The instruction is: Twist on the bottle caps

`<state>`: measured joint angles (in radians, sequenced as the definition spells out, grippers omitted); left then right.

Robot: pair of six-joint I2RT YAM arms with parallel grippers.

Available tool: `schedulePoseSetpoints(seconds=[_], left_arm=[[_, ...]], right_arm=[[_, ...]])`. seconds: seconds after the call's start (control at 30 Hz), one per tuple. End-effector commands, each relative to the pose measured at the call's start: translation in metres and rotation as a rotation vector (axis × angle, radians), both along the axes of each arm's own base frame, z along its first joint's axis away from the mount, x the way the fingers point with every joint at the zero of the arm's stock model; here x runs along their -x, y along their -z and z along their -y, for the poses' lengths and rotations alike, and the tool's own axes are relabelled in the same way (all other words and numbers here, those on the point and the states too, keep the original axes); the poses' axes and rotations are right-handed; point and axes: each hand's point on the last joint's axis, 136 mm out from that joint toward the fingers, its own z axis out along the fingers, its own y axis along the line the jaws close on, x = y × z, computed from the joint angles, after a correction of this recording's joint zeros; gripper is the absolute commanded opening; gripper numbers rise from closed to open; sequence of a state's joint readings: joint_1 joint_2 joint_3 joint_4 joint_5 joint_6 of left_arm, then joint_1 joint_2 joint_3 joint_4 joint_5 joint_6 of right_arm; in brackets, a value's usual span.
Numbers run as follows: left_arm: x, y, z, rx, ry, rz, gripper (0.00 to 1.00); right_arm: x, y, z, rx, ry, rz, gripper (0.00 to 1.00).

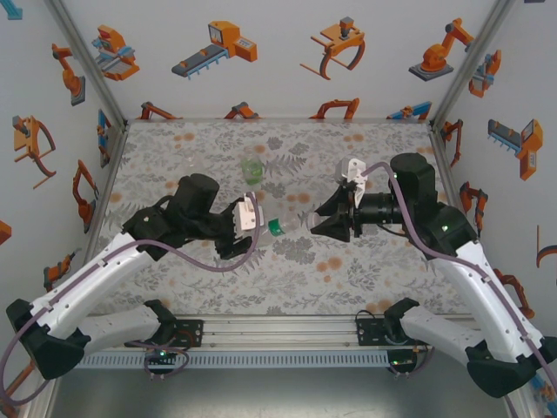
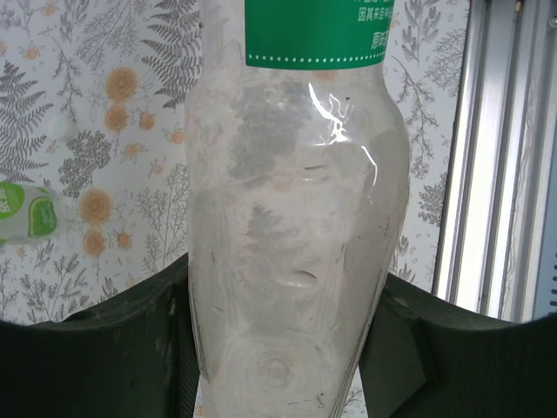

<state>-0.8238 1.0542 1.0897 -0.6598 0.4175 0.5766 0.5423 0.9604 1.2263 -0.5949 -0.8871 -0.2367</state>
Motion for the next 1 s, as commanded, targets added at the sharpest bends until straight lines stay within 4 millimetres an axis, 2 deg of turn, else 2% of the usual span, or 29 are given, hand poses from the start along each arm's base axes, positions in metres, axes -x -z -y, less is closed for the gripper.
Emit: schedulePoseSetpoints(seconds=[0.0, 0.17, 0.37, 0.97], left_arm=[[0.011, -0.011, 0.003, -0.014, 0.074, 0.046, 0.00], [0.015, -0.014, 0.007, -0.024, 0.100, 0.066, 0.00], [0.017, -0.014, 0.012, -0.031, 0.113, 0.066, 0.00], [0.012, -0.022, 0.017, 0.003, 0.102, 0.103, 0.00]], right_arm=[[0.018, -0.017, -0.006, -0.059, -0.132, 0.025, 0.00], [0.018, -0.010, -0.009, -0.059, -0.150, -0.004, 0.00], [0.019, -0.013, -0.015, -0.092, -0.167, -0.020, 0.00], [0.017, 0.017, -0.017, 0.002, -0.113, -0.047, 0.00]])
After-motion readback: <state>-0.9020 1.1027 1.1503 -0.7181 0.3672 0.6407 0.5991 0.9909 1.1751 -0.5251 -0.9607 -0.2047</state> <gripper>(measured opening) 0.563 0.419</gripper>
